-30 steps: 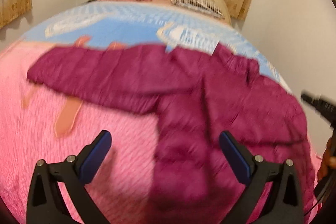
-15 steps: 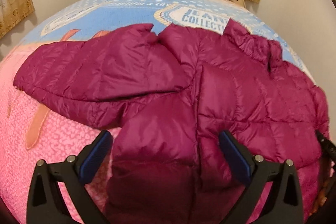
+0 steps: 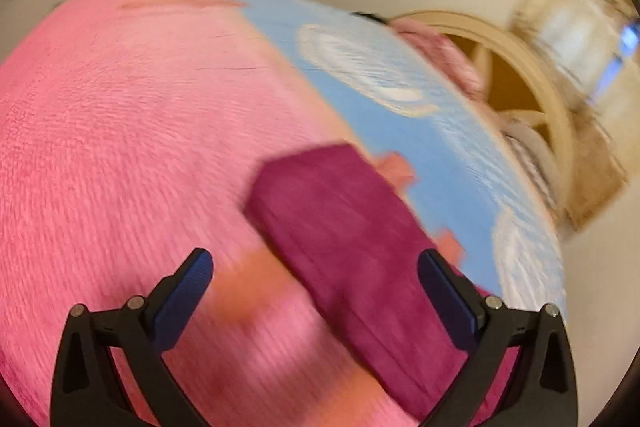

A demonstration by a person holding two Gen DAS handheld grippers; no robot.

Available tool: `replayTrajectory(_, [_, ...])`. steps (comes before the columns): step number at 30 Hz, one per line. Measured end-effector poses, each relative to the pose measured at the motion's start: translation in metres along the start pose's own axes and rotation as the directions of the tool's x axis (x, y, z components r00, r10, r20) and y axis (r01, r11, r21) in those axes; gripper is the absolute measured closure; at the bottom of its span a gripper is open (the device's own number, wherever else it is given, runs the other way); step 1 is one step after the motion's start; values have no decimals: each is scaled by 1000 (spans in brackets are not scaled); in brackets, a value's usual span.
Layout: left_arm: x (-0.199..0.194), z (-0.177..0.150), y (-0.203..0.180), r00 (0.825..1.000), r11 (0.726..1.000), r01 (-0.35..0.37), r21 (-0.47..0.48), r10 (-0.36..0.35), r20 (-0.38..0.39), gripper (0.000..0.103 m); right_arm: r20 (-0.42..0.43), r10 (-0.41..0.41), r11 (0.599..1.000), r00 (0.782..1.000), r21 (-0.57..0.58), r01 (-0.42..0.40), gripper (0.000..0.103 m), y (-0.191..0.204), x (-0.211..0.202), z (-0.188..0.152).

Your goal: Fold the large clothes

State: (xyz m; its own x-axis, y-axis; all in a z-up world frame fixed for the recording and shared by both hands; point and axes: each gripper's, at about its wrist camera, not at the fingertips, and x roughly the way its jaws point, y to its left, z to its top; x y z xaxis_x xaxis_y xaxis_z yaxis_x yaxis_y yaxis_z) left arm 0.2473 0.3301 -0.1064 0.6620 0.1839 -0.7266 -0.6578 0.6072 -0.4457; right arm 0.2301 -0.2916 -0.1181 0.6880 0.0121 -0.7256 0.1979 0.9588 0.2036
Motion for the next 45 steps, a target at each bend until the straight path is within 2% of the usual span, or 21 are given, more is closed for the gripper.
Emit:
replayTrajectory(2, [19, 13, 5, 999, 999, -34, -8, 34, -14, 0, -1, -11, 1000, 1000, -25, 10, 74, 5, 1, 0])
replayTrajectory(6, [49, 18, 8, 997, 1000, -8, -15, 7, -79, 3, -3, -55, 996, 998, -72, 54, 71, 15, 4, -1])
replayTrajectory(7, [51, 17, 8, 998, 1000, -19, 0, 19, -59, 3, -2, -61, 995, 998, -77, 61, 70, 16, 5, -1])
replayTrajectory(13, [48, -9, -13, 996, 988, -91, 124, 90, 9, 40, -1, -58, 996, 998, -73, 58, 70, 15, 5, -1])
replayTrajectory(14, [47, -9, -13, 996, 986, -92, 137, 91, 14, 52, -1, -58, 996, 998, -73, 58, 70, 15, 5, -1])
replayTrajectory(15, [47, -8, -13, 997, 986, -82, 144, 81, 13, 68, -1, -58, 996, 998, -73, 57, 70, 15, 5, -1])
replayTrajectory(17, [47, -5, -11, 1000, 991, -7, 134, 10, -17, 84, -1, -55, 996, 998, -71, 55, 70, 15, 5, -1])
replayTrajectory(19, [42, -3, -15, 1000, 991, 20, 133, -19, -15, 84, 0, -46, 997, 999, -64, 46, 70, 14, 5, -1])
replayTrajectory(23, [20, -2, -39, 998, 980, 57, 193, -64, 29, 86, 1, -34, 998, 999, -55, 34, 69, 12, 5, -1])
replayTrajectory(25, [1, -4, -59, 991, 967, 116, 225, -129, 47, 86, 2, -30, 998, 1000, -52, 30, 69, 12, 5, -1])
replayTrajectory(27, [-28, -15, -90, 973, 933, 192, 305, -222, 68, 86, 2, -24, 999, 1000, -48, 24, 68, 10, 5, -1])
replayTrajectory(28, [-46, -24, -109, 959, 903, 227, 365, -272, 77, 86, 3, -18, 999, 1000, -44, 18, 68, 10, 5, -1])
replayTrajectory(30, [-81, -51, -146, 922, 816, 300, 494, -380, 68, 86, 3, -12, 999, 1000, -40, 12, 68, 9, 5, -1])
replayTrajectory(33, [-123, -105, -190, 860, 654, 396, 645, -510, -11, 86, 4, -6, 999, 1000, -39, 6, 66, 8, 5, -1])
replayTrajectory(35, [-140, -147, -213, 818, 549, 463, 696, -567, -97, 86, 4, -4, 999, 1000, -40, 4, 66, 8, 5, -1])
replayTrajectory(38, [-151, -204, -235, 769, 432, 549, 716, -597, -230, 86, 5, 4, 999, 1000, -36, -3, 65, 7, 4, -1])
replayTrajectory(40, [-149, -241, -244, 753, 379, 584, 717, -584, -305, 86, 5, 12, 999, 1000, -30, -12, 64, 6, 4, 0])
replayTrajectory(42, [-144, -281, -250, 750, 339, 606, 720, -545, -375, 86, 6, 23, 1000, 1000, -22, -22, 64, 4, 4, 0])
replayTrajectory(45, [-131, -324, -254, 778, 311, 594, 742, -458, -430, 83, 8, 38, 999, 999, -10, -38, 64, 1, 4, 0])
